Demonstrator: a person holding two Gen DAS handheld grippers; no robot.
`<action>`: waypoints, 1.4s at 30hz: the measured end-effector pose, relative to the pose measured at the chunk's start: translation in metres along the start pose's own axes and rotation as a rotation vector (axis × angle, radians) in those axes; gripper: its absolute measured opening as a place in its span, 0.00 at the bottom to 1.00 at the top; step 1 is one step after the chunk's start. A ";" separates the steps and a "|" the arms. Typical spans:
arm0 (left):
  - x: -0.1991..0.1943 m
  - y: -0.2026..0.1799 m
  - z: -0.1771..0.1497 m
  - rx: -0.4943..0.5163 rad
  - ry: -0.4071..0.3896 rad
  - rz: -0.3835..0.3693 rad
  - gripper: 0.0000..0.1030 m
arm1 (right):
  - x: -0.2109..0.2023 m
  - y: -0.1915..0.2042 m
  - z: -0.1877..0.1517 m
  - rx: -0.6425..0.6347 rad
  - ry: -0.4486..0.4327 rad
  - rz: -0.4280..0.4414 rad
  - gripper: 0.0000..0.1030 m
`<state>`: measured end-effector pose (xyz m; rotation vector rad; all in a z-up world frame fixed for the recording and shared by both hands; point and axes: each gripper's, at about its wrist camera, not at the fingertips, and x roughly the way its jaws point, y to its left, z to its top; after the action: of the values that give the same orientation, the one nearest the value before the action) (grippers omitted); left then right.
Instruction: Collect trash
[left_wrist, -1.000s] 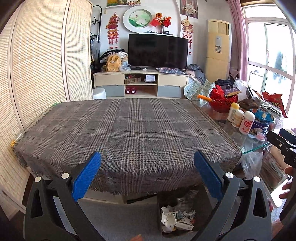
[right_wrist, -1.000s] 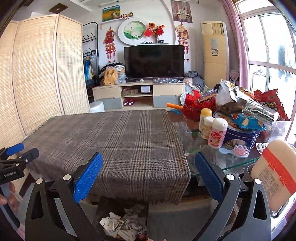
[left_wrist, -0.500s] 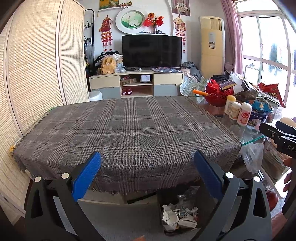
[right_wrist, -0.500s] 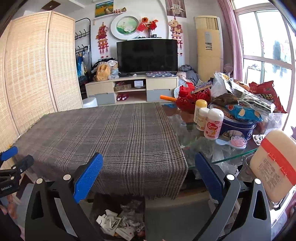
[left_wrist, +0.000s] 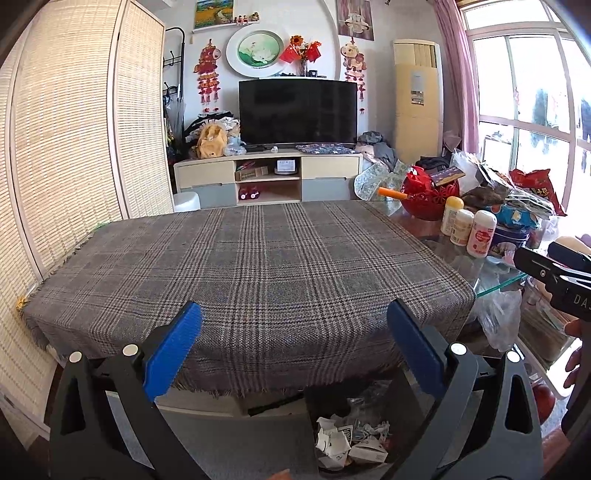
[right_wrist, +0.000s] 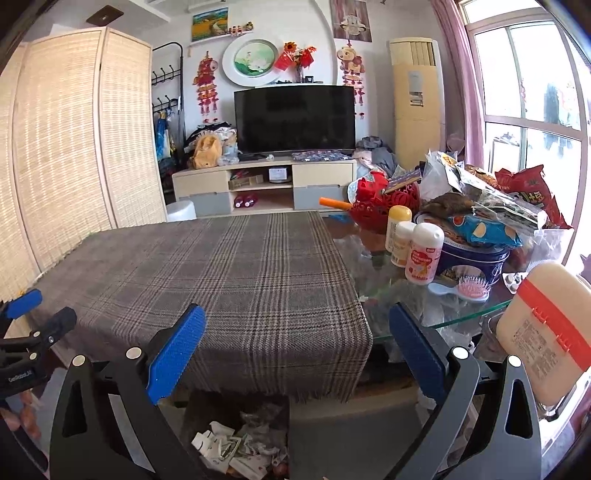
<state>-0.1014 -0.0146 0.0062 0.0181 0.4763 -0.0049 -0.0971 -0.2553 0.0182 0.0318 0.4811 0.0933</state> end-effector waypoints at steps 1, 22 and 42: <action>0.000 0.000 0.000 -0.001 -0.001 -0.001 0.92 | 0.000 0.000 0.000 0.000 -0.002 0.001 0.97; 0.003 0.003 0.001 -0.017 0.004 -0.001 0.92 | -0.001 -0.004 0.001 0.009 0.004 0.001 0.97; 0.002 0.006 0.002 -0.025 0.011 0.007 0.92 | 0.004 0.000 0.000 -0.003 0.011 -0.004 0.97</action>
<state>-0.0991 -0.0088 0.0069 -0.0042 0.4870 0.0083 -0.0939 -0.2553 0.0161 0.0277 0.4919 0.0902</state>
